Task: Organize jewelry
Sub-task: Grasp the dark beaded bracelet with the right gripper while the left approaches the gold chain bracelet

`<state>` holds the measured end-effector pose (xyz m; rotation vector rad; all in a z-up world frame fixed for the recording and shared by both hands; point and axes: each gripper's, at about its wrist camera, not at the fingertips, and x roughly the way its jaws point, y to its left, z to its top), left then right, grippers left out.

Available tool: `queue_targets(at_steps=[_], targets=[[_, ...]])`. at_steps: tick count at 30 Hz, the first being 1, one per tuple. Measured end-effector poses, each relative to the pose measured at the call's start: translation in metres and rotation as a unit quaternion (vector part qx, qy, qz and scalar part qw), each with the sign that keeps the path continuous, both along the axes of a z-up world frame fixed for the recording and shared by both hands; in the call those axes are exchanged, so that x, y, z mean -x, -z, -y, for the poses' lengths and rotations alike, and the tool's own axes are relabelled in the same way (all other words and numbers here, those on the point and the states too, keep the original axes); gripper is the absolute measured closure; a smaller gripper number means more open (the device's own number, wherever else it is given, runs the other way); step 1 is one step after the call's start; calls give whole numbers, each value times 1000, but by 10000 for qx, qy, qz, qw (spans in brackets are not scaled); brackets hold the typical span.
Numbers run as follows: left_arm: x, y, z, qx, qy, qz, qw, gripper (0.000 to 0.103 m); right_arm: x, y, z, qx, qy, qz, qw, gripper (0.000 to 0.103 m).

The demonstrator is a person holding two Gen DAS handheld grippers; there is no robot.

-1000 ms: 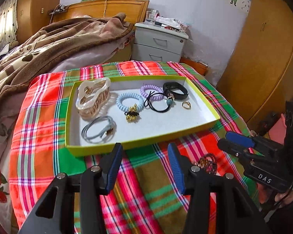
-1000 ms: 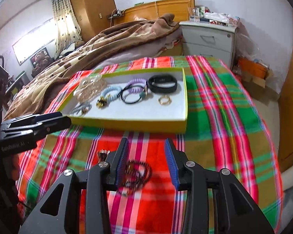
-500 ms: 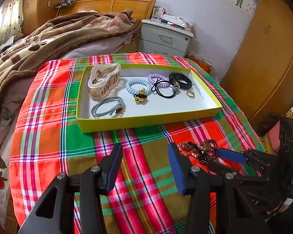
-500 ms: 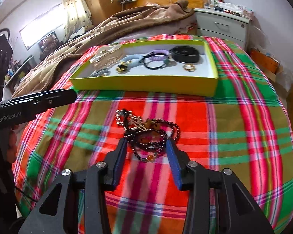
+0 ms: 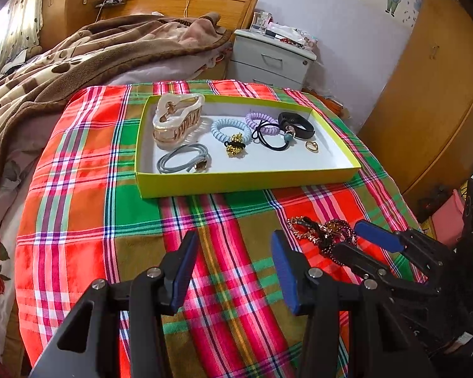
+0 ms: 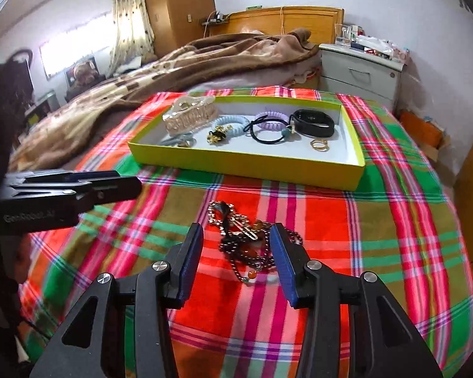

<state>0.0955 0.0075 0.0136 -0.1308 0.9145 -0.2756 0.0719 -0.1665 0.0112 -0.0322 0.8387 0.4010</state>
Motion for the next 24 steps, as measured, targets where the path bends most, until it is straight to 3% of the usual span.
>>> queue_targets(at_steps=[4,10,15,18,24], targets=[[-1,3,-3,35,-56,-38,10000,53,-4,9,-9,-18,-261,-275,9993,58],[0,3,-6,47,-96,-49,9999,53,-10,13,-15,333,-94,-358,9988,58],[0,3,-6,73,-66,-46,9999,53,-10,15,-12,525,47,-362,9980,85],[0,3,-5,84,-43,-41,9999,53,-8,14,-7,521,63,-370,9979,91],[-2,2,-1,79,29,-55,9999,53,4,8,9,317,104,-314,9989,92]])
